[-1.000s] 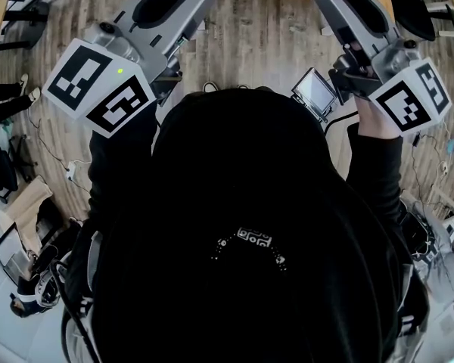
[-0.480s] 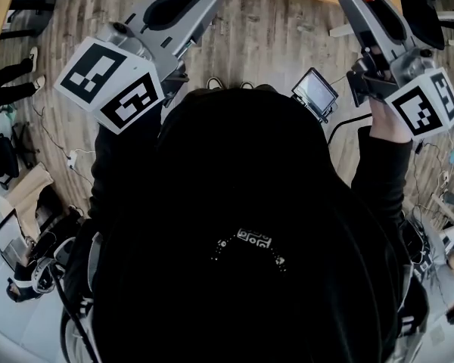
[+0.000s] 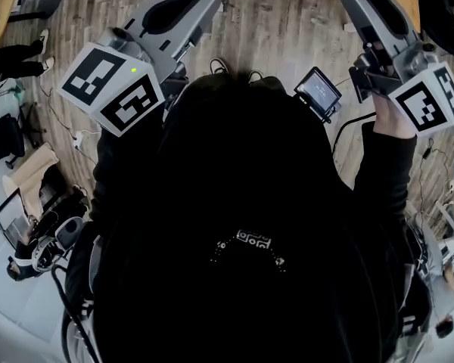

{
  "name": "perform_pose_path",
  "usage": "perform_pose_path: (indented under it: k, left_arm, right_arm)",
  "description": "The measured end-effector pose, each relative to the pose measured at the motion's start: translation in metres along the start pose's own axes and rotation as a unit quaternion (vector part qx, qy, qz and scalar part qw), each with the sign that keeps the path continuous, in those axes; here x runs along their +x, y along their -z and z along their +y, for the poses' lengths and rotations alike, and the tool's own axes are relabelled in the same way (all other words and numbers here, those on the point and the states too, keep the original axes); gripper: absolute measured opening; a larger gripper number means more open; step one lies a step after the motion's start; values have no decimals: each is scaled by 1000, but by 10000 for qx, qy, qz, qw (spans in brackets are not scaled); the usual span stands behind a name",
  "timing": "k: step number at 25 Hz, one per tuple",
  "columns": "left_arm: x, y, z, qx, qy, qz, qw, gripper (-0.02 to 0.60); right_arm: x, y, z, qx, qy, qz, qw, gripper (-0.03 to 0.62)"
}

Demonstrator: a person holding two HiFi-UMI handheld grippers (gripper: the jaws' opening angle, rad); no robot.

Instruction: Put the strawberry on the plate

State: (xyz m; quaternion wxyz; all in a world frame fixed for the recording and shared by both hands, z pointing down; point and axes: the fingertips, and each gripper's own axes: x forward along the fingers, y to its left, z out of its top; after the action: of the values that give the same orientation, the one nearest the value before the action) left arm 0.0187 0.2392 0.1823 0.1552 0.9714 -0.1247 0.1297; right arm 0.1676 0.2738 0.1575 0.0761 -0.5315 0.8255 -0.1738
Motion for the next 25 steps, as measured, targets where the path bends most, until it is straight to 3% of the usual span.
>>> perform_pose_path:
  k: [13, 25]
  left_arm:
    - [6, -15, 8, -38, 410, -312, 9987, -2]
    - [50, -32, 44, -4, 856, -260, 9960, -2]
  right_arm:
    - [0, -12, 2, -112, 273, -114, 9995, 156]
    - [23, -34, -42, -197, 721, -155, 9971, 156]
